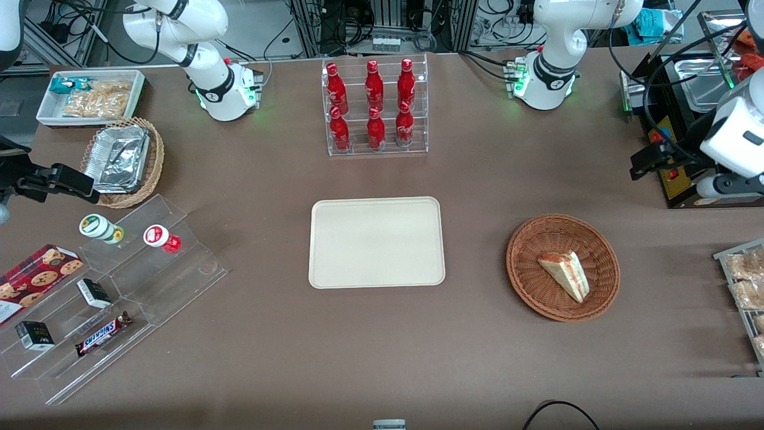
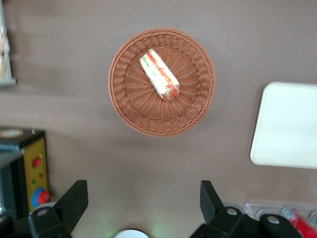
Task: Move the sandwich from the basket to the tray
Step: 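Move the left gripper down over the sandwich in the wicker basket, then lower the open left gripper around the wrapped sandwich and close it, then lift the sandwich and carry it over the cream tray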
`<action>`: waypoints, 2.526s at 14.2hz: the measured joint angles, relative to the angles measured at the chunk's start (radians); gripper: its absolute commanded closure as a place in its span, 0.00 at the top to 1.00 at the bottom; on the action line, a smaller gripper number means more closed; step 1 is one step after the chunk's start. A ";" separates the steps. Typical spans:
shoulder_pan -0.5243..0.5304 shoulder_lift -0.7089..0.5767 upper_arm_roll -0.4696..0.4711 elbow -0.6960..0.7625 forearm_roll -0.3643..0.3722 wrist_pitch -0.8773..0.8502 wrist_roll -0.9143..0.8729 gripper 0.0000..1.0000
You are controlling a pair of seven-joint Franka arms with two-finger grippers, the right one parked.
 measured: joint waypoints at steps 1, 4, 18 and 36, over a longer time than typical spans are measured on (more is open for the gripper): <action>0.000 0.022 0.000 -0.004 0.003 0.002 -0.058 1.00; -0.002 0.131 -0.003 -0.012 0.036 0.031 -0.203 1.00; -0.028 0.471 -0.011 -0.137 0.047 0.491 -0.535 1.00; -0.259 0.394 -0.025 -0.096 0.046 0.450 -0.640 0.21</action>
